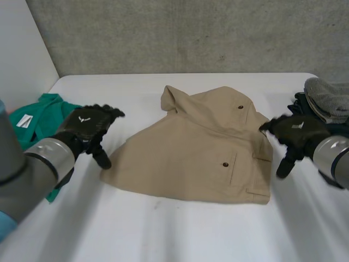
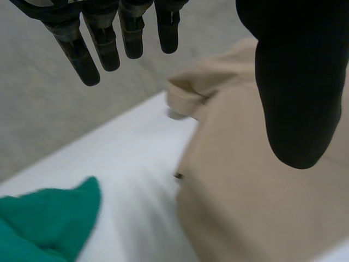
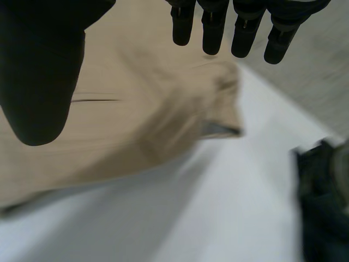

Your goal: Fold the laundry.

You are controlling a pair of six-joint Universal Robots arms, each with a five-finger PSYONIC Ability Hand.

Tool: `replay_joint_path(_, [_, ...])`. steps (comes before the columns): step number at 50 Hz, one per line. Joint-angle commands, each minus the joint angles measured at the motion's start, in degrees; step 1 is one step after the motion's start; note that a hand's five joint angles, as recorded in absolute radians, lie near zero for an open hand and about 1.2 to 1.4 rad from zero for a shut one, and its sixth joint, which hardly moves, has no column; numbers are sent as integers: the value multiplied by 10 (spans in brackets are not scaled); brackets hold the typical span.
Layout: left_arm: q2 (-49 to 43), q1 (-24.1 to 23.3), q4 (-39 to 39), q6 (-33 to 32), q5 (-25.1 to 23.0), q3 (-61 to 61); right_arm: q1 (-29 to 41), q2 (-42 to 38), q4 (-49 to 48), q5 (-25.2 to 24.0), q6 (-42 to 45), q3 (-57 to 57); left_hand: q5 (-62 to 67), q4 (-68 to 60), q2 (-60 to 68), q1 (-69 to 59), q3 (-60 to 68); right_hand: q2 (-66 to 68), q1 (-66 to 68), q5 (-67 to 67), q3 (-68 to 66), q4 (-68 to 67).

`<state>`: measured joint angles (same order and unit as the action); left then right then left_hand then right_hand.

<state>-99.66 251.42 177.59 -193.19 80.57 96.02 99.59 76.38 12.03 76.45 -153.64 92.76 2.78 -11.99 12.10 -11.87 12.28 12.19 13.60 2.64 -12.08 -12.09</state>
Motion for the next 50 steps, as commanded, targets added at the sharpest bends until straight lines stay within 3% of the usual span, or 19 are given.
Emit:
replay_joint_path(1, [-28, 85, -129, -70, -133, -21, 48, 9, 21, -2, -63, 65, 60, -68, 67, -69, 65, 62, 48, 57, -63, -63])
replay_joint_path(5, [-57, 122, -122, -130, -157, -15, 75, 24, -69, 15, -76, 125, 117, -125, 124, -126, 122, 99, 85, 95, -100, -100])
replay_joint_path(13, [-121, 129, -77, -205, -186, 4, 141, 0, -207, 110, -71, 189, 112, -120, 119, -121, 117, 146, 132, 142, -147, -147])
replay_joint_path(16, [-140, 120, -36, -207, -179, 13, 156, -21, -232, 135, -62, 196, 109, -117, 116, -118, 114, 182, 168, 177, -183, -183])
replay_joint_path(24, [-184, 77, 110, -198, -137, 31, 168, -67, -292, 143, -20, 201, 146, -154, 153, -155, 151, 254, 240, 249, -255, -255])
replay_joint_path(27, [-194, 67, 131, -201, -114, 31, 165, -74, -308, 145, -12, 201, 148, -155, 154, -157, 153, 333, 319, 328, -334, -334])
replay_joint_path(30, [-203, 64, 131, -208, -103, 29, 160, -77, -322, 148, -9, 201, 159, -167, 166, -168, 164, 499, 485, 495, -500, -500])
replay_joint_path(33, [-210, 62, 136, -215, -106, 29, 155, -80, -333, 150, -8, 199, 226, -234, 233, -235, 231, 674, 660, 670, -675, -675])
replay_joint_path(36, [-215, 59, 141, -219, -108, 28, 151, -80, -340, 150, -8, 199, 339, -347, 346, -348, 344, 678, 664, 674, -679, -679])
replay_joint_path(41, [-208, 53, 164, -217, -105, 29, 149, -82, -343, 148, -5, 197, 671, -679, 678, -680, 676, 678, 664, 674, -679, -679])
replay_joint_path(47, [-167, 50, 192, -193, -74, 37, 150, -69, -336, 145, 8, 184, 672, -680, 679, -681, 677, 678, 664, 674, -679, -679])
replay_joint_path(50, [-125, 50, 215, -145, -45, 46, 155, -45, -316, 144, 23, 168, 672, -680, 679, -681, 677, 678, 664, 674, -679, -679])
